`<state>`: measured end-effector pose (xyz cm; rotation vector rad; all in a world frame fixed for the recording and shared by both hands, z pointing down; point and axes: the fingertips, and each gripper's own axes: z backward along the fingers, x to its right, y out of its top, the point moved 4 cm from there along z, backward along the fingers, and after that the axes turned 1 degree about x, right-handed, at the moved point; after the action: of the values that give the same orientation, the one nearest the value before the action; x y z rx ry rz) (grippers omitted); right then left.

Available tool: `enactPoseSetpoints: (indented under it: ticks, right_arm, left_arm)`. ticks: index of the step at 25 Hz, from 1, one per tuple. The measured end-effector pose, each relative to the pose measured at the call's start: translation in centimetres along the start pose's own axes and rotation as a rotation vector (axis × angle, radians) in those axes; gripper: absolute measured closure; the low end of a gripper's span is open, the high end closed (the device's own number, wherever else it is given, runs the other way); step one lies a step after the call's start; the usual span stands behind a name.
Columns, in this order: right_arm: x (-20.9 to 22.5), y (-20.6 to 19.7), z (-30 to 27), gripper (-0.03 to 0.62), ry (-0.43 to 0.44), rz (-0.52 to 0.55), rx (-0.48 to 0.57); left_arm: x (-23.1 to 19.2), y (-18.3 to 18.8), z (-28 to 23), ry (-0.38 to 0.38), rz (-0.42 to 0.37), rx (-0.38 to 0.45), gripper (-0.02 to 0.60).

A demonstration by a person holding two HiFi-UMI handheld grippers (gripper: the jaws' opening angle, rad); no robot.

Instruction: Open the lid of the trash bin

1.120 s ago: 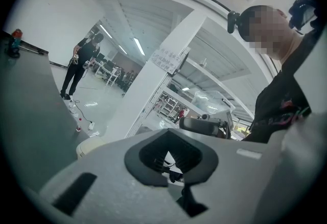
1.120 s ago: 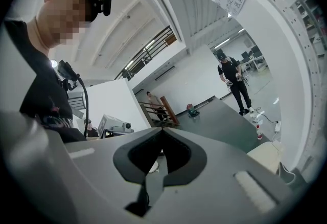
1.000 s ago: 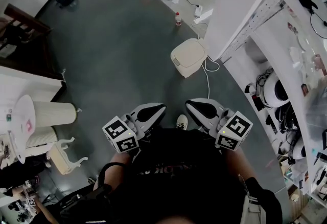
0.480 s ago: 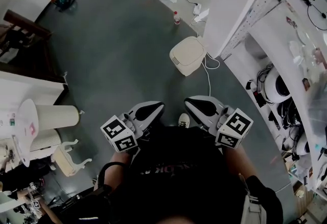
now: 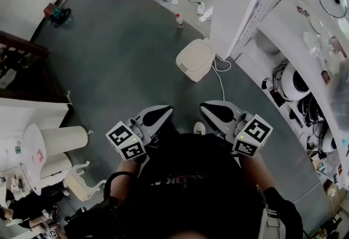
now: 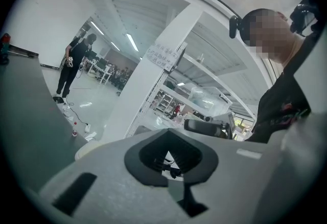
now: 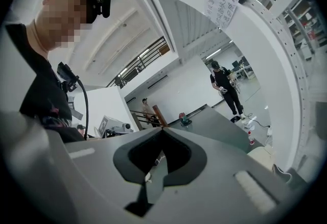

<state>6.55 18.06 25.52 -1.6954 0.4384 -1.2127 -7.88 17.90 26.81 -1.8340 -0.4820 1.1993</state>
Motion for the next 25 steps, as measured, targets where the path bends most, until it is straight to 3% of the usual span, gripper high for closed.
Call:
enactPoseSetpoints:
  ticks: [7, 18, 25]
  right_arm:
    - [2.2, 0.6, -2.6, 0.585, -0.118, -0.010, 0.053]
    - [5.2, 2.7, -11.7, 0.586, -0.347, -0.040, 0.146]
    - [6.4, 3.5, -15.9, 0.586, -0.489, -0.058, 0.189]
  left_arm:
    - [-4.6, 2.0, -0.8, -0.090, -0.003, -0.063, 0.578]
    - [-16.2, 7.9, -1.5, -0.255, -0.016, -0.193, 0.578]
    - [-23.4, 9.2, -2.7, -0.330, 0.001, -0.258, 0.578]
